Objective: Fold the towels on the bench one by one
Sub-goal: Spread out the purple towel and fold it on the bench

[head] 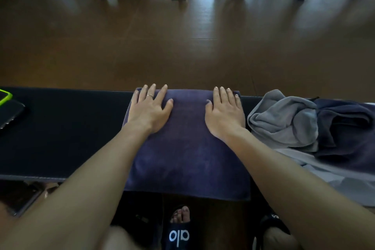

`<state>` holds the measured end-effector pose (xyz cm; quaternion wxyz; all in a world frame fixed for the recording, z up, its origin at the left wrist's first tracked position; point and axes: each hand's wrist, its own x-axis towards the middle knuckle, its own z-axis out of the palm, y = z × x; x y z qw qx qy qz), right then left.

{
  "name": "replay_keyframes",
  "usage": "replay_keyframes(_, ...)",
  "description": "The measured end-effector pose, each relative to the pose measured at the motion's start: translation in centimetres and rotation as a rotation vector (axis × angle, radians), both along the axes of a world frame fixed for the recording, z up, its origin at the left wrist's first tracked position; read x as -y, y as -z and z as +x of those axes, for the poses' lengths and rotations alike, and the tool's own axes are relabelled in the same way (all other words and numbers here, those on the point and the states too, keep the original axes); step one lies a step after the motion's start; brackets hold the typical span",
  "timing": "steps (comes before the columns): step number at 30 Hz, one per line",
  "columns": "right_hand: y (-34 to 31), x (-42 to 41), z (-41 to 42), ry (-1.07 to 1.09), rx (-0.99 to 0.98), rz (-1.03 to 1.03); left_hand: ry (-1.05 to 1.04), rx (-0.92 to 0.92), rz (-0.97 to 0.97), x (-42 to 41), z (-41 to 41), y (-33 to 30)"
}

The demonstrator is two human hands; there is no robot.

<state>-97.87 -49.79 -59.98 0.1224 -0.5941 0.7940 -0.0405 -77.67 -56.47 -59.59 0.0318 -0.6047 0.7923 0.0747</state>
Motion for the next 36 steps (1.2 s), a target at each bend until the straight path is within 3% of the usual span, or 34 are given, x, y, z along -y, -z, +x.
replay_keyframes(4, -0.9, 0.8, -0.5, 0.011, 0.101, 0.030, -0.006, -0.018, -0.009, 0.1, 0.1, 0.3)
replay_keyframes(7, -2.2, 1.4, -2.3, 0.038, 0.043, -0.067, -0.025, -0.062, -0.036, -0.4, -0.1, -0.6)
replay_keyframes(9, -2.7, 1.3, -3.9, 0.099, 0.006, -0.020, 0.035, -0.098, -0.122, -1.7, -0.8, -2.1)
replay_keyframes(12, -3.6, 1.5, -4.8, 0.196, 0.083, 0.134, 0.359, -0.178, -0.193, -7.5, -3.6, -5.1)
replay_keyframes(15, -4.9, 2.0, -4.9, 0.237, 0.276, 0.124, 0.788, -0.157, -0.098, -15.4, -5.9, -6.5)
replay_keyframes(18, -5.6, 1.8, -6.1, 0.261, 0.374, 0.119, 0.953, -0.036, -0.048, -20.1, -7.5, -5.0)
replay_keyframes(28, -4.6, 1.8, -7.0, 0.329, 0.498, -0.169, 0.851, 0.169, -0.164, -22.3, -8.9, -2.6)
replay_keyframes(33, -4.1, 2.2, -7.7, 0.328, 0.510, -0.237, 0.787, 0.110, -0.162, -23.0, -8.6, -2.8)
replay_keyframes(36, -4.3, 2.5, -8.0, 0.324, 0.521, -0.281, 0.597, -0.085, -0.096, -23.1, -7.5, -4.9)
